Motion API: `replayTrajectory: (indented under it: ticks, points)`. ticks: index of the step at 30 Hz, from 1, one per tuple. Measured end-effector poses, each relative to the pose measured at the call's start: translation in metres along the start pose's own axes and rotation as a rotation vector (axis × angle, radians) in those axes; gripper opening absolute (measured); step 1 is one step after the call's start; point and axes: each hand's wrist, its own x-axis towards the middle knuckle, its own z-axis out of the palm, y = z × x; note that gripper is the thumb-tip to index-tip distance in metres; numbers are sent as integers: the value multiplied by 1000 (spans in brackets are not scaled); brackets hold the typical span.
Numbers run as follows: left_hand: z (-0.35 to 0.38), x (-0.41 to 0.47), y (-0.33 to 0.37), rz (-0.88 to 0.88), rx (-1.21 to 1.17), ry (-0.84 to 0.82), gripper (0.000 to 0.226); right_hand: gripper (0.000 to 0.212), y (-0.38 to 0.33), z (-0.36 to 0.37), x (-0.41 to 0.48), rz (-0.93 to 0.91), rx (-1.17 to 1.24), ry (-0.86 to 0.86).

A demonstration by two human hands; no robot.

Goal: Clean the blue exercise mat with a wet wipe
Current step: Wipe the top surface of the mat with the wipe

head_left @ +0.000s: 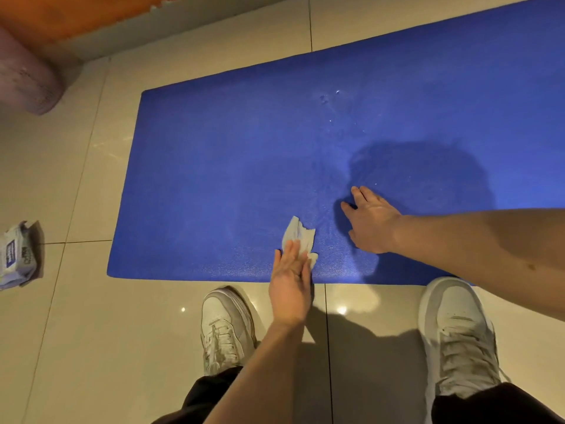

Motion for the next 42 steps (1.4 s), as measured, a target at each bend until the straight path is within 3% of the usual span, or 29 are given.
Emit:
replayTrajectory:
  ticks: [2, 6, 10, 12, 16, 20, 24, 27, 31, 35, 39, 42]
  points:
    - [-18, 4, -19, -50, 40, 57, 28, 78, 1, 0, -4, -5, 15, -1]
    - [-45, 7, -38, -400, 3, 187, 35, 81, 6, 1, -8, -19, 6, -3]
    - [-17, -7, -16, -432, -70, 255, 41, 81, 6, 1, -8, -19, -17, 5]
    - [2, -16, 0, -395, -73, 225, 42, 79, 5, 2, -7, -17, -21, 12]
    - [33, -28, 23, -145, 59, 115, 39, 74, 2, 1, -11, -27, -24, -10]
    - [27, -35, 45, -36, 87, 43, 33, 62, -6, -7, -29, -63, -61, -12]
    - [-9, -32, 75, -252, -234, 17, 22, 37, -13, -20, -55, -162, 181, 35]
    - [-34, -23, 100, -361, -465, 6, 19, 50, -17, -21, -71, -171, 445, 28]
    - [-54, -15, 107, -344, -527, -11, 21, 57, -23, -10, -80, -143, 798, 66]
    - [-66, -18, 101, -335, -594, -40, 19, 4, -27, -8, -83, -168, 895, 81]
    - [-74, -23, 96, -382, -619, -9, 21, 7, -32, -16, -86, -70, 1037, 14]
    - [-75, -26, 92, -460, -697, -1, 39, 7, -41, -17, -87, 21, 1167, -16]
